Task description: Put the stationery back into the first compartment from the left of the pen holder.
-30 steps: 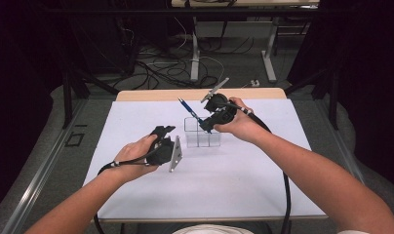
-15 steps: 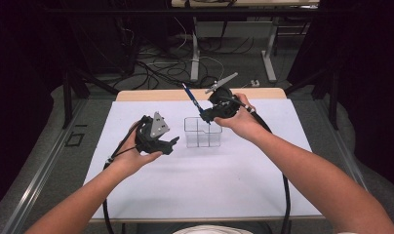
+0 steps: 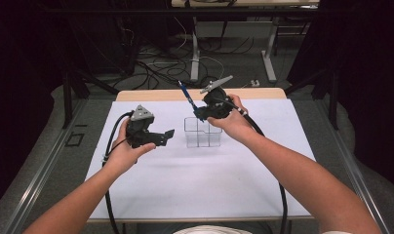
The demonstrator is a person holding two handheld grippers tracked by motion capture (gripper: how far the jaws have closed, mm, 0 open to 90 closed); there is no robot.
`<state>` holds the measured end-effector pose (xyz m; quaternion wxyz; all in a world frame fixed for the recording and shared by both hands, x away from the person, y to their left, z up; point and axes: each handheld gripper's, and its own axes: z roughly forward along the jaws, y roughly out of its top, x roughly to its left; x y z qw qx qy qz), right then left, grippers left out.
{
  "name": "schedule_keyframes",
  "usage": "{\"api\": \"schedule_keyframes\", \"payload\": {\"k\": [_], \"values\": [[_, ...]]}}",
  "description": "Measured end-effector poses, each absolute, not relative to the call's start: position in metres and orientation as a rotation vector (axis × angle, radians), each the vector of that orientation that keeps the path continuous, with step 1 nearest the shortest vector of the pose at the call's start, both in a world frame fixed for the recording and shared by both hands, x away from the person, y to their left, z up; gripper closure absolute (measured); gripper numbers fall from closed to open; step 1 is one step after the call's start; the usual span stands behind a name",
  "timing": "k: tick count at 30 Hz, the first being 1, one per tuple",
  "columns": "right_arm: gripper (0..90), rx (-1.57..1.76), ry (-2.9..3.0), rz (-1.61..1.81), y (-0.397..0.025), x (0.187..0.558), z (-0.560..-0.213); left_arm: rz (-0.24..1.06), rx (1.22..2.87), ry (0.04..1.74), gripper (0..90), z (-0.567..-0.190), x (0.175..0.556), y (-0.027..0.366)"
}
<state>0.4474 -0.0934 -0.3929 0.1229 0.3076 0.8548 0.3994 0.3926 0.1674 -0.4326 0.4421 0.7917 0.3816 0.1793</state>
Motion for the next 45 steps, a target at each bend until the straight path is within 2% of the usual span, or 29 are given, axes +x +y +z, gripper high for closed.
{"api": "schedule_keyframes", "payload": {"k": [9, 28, 45], "values": [[80.1, 0.889, 2.434, 1.207, -0.089, 0.45, -0.405, 0.346, 1.855, 1.056, 0.4, -0.439, 0.4, 0.181], [80.0, 0.943, 2.409, 1.24, -0.077, 0.465, -0.443, 0.38, 1.835, 1.074, 0.5, -0.442, 0.399, 0.19], [80.0, 1.046, 2.444, 1.246, -0.066, 0.472, -0.464, 0.373, 1.836, 1.097, 0.7, -0.441, 0.399, 0.199]]}}
